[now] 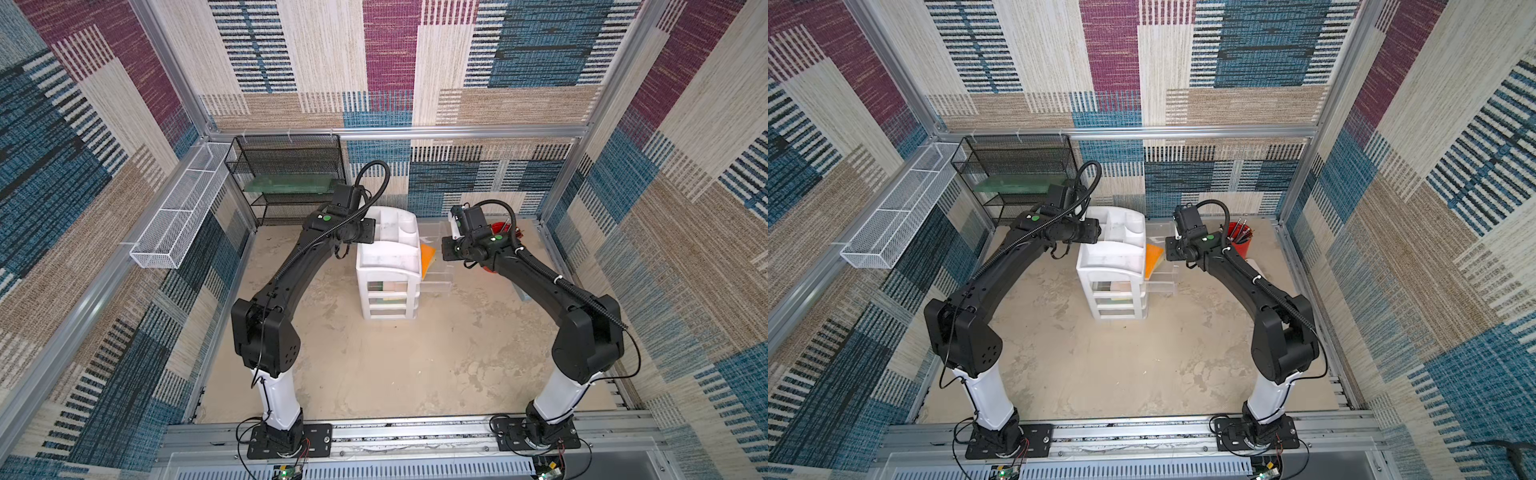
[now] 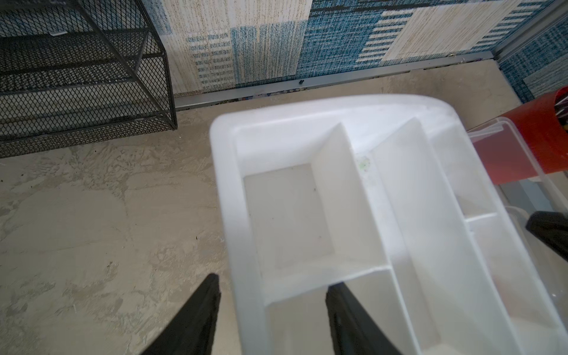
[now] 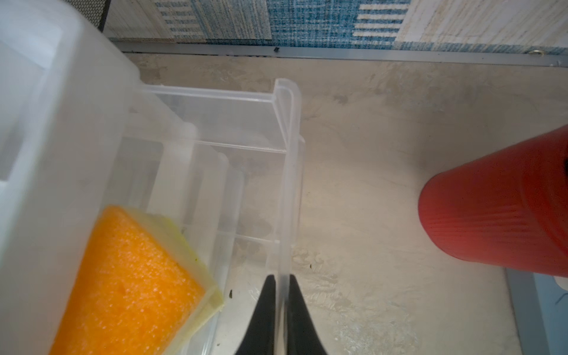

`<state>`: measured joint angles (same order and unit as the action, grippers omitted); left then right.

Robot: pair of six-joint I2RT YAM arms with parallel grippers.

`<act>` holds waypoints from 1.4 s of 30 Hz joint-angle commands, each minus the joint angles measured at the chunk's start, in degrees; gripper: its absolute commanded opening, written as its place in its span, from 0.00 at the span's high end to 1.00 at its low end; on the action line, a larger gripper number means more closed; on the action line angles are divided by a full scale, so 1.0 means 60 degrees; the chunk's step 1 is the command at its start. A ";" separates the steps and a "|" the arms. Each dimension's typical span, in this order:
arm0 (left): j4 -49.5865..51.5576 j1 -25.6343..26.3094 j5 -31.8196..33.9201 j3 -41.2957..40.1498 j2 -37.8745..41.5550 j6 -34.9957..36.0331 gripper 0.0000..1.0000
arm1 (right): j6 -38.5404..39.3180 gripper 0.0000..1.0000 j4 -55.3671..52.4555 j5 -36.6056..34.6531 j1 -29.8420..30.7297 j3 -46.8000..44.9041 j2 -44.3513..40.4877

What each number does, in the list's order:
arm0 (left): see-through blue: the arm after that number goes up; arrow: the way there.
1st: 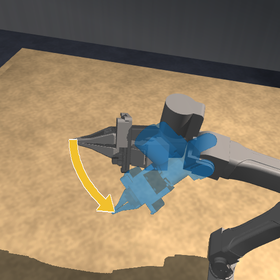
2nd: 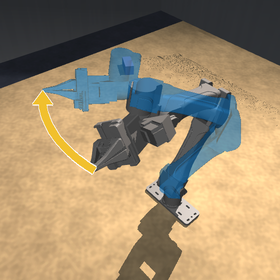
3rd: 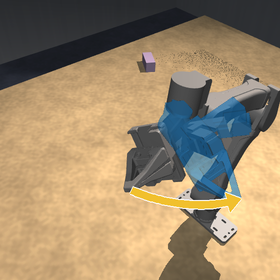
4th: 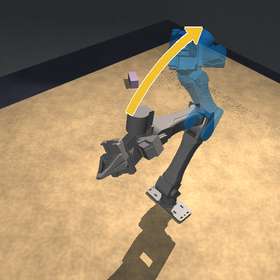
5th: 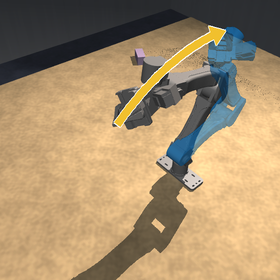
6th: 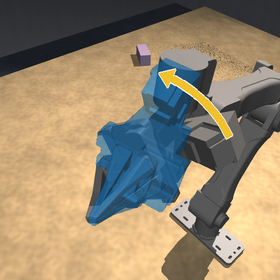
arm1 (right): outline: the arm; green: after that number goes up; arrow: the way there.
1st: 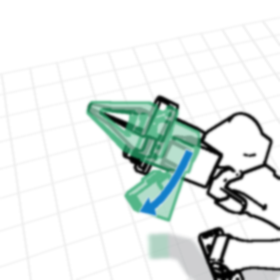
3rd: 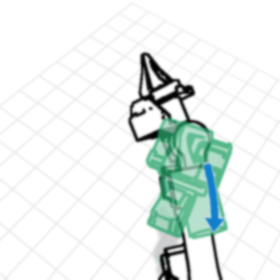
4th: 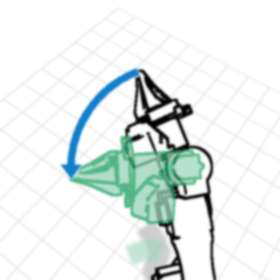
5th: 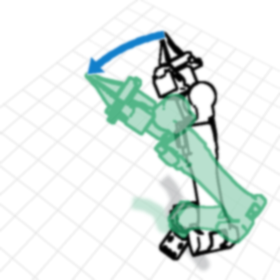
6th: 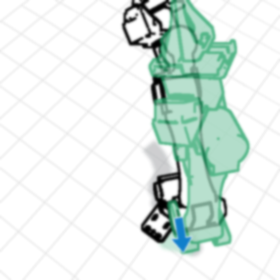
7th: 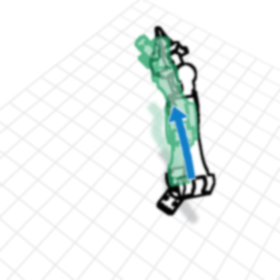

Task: Take the sponge out of the drawer
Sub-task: Open the drawer in the storage box, then move the storage box to the center of the board, then pick up the sponge from the drawer.

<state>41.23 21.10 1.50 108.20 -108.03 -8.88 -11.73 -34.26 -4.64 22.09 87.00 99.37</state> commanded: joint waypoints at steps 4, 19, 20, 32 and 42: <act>0.0995 -0.0163 0.1241 -0.0154 -0.0262 0.0399 0.42 | 0.0227 0.90 0.0191 0.0055 -0.0439 -0.0420 -0.0365; 0.0980 -0.0163 0.1067 -0.0148 -0.0248 0.0309 0.42 | 0.0182 0.35 0.0445 -0.0013 -0.0532 0.0161 -0.0225; 0.0972 -0.0163 0.1047 -0.0148 -0.0234 0.0296 0.42 | 0.0168 0.32 0.0480 -0.0153 -0.0532 0.0237 -0.0306; 0.0747 -0.0163 0.0834 -0.0237 0.0001 0.0162 0.42 | -0.1016 0.27 0.0633 0.1987 0.0136 0.0086 -0.1727; -0.0417 -0.0163 0.0206 -0.1074 0.0603 0.0359 0.41 | -0.2410 0.30 -0.0792 0.2444 0.0450 0.0104 -0.1313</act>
<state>35.48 20.47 1.10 103.22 -104.62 -8.97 -22.76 -35.92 9.47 24.47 87.11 90.83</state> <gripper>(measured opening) 0.593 0.705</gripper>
